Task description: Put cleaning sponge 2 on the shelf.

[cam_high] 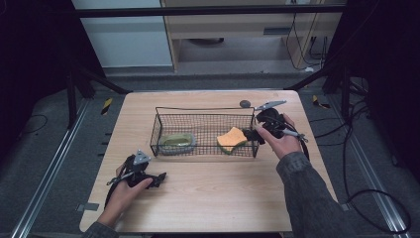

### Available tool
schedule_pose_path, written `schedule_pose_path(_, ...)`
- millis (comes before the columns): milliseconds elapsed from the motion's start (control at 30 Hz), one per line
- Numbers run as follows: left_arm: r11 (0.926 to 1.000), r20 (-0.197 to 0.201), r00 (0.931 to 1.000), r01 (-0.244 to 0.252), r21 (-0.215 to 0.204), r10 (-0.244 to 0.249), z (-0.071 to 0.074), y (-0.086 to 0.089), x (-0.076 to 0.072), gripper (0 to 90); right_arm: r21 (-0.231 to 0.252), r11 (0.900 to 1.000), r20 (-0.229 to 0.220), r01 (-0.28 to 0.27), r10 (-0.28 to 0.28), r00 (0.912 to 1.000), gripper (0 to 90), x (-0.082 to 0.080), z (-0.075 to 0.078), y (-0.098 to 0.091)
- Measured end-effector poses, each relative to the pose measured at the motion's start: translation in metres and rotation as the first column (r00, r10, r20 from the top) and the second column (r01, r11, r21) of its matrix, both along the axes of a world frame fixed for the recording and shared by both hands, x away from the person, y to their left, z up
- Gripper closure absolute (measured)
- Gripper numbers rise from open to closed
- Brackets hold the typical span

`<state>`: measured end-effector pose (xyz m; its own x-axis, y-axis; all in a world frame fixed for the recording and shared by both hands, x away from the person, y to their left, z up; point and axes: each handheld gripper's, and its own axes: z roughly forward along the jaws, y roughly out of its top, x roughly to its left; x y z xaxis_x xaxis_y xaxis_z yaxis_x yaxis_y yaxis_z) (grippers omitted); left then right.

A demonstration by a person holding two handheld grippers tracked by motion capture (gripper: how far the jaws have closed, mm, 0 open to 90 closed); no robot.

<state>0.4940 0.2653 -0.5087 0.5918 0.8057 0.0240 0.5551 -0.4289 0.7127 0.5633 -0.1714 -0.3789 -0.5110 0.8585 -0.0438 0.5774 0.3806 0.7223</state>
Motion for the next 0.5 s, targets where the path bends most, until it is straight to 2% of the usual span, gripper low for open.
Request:
schedule_pose_path(133,1.0000,0.000,1.0000,0.000,0.000,0.000,0.000,0.000,0.000,0.1,0.004,0.9994,0.007,0.034,-0.034,0.9994,9.0,-0.006,-0.005,-0.013)
schedule_pose_path(367,1.0000,-0.001,1.0000,0.000,0.000,0.000,0.000,0.000,0.000,0.1,0.001,0.9990,0.013,0.044,-0.044,0.9989,9.8,-0.022,-0.018,-0.033)
schedule_pose_path(400,1.0000,-0.001,1.0000,0.001,0.001,-0.001,0.000,0.000,0.000,0.1,-0.005,0.9989,0.030,0.047,-0.047,0.9984,9.7,-0.030,-0.022,-0.040)
schedule_pose_path(500,1.0000,0.000,1.0000,-0.001,0.000,0.001,0.000,0.000,0.000,0.1,-0.004,0.9986,0.054,0.053,-0.052,0.9972,9.5,-0.040,-0.028,-0.047)
